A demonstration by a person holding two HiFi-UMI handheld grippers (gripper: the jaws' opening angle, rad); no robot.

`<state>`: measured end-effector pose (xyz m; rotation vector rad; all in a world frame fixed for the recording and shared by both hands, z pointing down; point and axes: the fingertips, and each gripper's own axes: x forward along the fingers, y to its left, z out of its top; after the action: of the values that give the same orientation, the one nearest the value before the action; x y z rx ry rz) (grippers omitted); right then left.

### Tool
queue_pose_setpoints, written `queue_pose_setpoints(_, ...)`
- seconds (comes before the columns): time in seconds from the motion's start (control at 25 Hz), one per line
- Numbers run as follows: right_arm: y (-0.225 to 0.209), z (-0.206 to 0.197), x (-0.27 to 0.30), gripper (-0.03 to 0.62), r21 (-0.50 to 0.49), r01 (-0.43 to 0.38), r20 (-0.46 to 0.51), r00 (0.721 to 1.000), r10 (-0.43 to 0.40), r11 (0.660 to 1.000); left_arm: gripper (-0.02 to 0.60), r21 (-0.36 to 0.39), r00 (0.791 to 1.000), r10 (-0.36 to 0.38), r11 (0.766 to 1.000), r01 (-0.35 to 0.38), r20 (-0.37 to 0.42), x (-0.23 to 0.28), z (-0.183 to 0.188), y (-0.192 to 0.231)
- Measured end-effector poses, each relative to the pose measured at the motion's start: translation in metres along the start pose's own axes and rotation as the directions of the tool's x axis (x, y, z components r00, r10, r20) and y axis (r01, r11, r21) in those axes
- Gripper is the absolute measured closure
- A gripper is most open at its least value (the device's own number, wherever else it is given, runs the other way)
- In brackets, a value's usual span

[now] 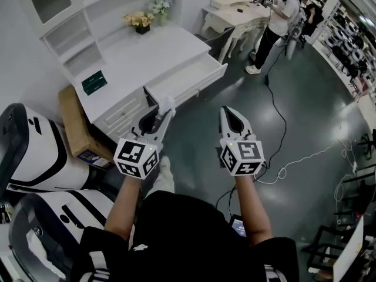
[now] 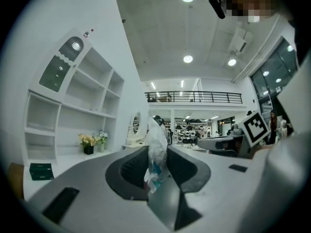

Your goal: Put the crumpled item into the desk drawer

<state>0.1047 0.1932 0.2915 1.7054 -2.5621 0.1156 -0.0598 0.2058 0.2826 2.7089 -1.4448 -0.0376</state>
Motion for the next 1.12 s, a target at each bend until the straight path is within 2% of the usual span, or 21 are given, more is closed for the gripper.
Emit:
queue_pose_setpoints(0.56, -0.038, 0.006, 0.103, 0.599, 0.014, 0.01, -0.021, 1.0, -0.01, 1.0, 0.471, -0.015, 1.0, 0.001, 1.0, -0.002, -0.019, 0.089, 0.003, 0.07)
queue_pose_setpoints(1.12, -0.045, 0.016, 0.215, 0.599, 0.032, 0.056, -0.061, 0.997, -0.054, 0.998, 0.471, -0.053, 0.999, -0.036, 0.998, 0.034, -0.041, 0.161, 0.011, 0.168)
